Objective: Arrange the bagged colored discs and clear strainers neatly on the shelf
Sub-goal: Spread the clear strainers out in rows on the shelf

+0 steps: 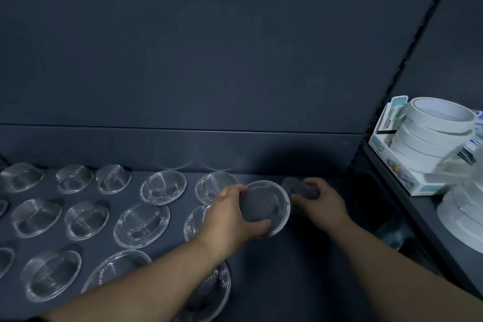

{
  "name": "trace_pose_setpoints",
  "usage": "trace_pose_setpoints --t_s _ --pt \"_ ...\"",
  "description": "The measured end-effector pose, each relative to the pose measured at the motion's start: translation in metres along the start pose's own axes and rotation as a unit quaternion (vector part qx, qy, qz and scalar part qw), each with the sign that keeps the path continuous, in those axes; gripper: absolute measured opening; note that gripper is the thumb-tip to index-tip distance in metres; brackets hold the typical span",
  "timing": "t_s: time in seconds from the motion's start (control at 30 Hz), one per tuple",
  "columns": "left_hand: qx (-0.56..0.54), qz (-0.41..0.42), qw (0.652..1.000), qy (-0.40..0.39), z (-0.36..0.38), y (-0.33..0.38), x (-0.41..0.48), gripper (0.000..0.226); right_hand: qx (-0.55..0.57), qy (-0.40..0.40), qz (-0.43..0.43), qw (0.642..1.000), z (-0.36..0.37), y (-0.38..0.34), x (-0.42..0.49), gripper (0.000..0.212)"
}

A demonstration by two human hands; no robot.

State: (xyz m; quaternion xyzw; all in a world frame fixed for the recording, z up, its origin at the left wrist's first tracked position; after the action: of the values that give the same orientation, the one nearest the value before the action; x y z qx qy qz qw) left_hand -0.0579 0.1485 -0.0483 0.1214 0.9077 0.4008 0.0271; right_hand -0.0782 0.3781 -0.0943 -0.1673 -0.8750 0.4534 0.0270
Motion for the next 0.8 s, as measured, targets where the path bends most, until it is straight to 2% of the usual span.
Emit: trace_pose_setpoints --t_s 0.17,0.3,0.4,0.57,0.8 --pt "0.014 0.013 0.998 -0.062 0.023 0.007 -0.02 0.068 0.149 0.018 0.024 0.988 -0.016 0.003 -0.012 0.048" --pt "0.087 0.047 0.988 -0.12 0.047 0.01 -0.038 0.072 0.174 0.014 0.019 0.984 -0.014 0.004 -0.024 0.05" --pt "0.127 0.046 0.981 -0.14 0.061 0.006 -0.043 0.075 0.169 0.003 0.011 0.986 -0.011 0.003 -0.034 0.049" --pt "0.157 0.047 0.978 -0.131 0.067 0.0 -0.045 0.076 0.142 -0.007 -0.01 0.99 -0.011 -0.001 -0.038 0.048" --pt "0.14 0.068 0.98 -0.122 0.069 -0.005 -0.06 0.08 -0.002 -0.065 -0.076 0.995 0.01 -0.023 -0.04 0.05"
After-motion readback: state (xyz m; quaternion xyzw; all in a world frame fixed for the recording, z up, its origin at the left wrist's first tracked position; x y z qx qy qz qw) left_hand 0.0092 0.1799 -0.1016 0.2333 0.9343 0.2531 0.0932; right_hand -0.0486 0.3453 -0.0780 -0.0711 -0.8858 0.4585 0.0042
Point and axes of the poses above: each hand's wrist, its own x-axis towards the middle knuckle, its own z-axis out of the palm, y = z × x, the point moved 5 cm from there along x, towards the middle knuckle, and after that the axes turned 5 degrees about -y, right-handed, at the moved point
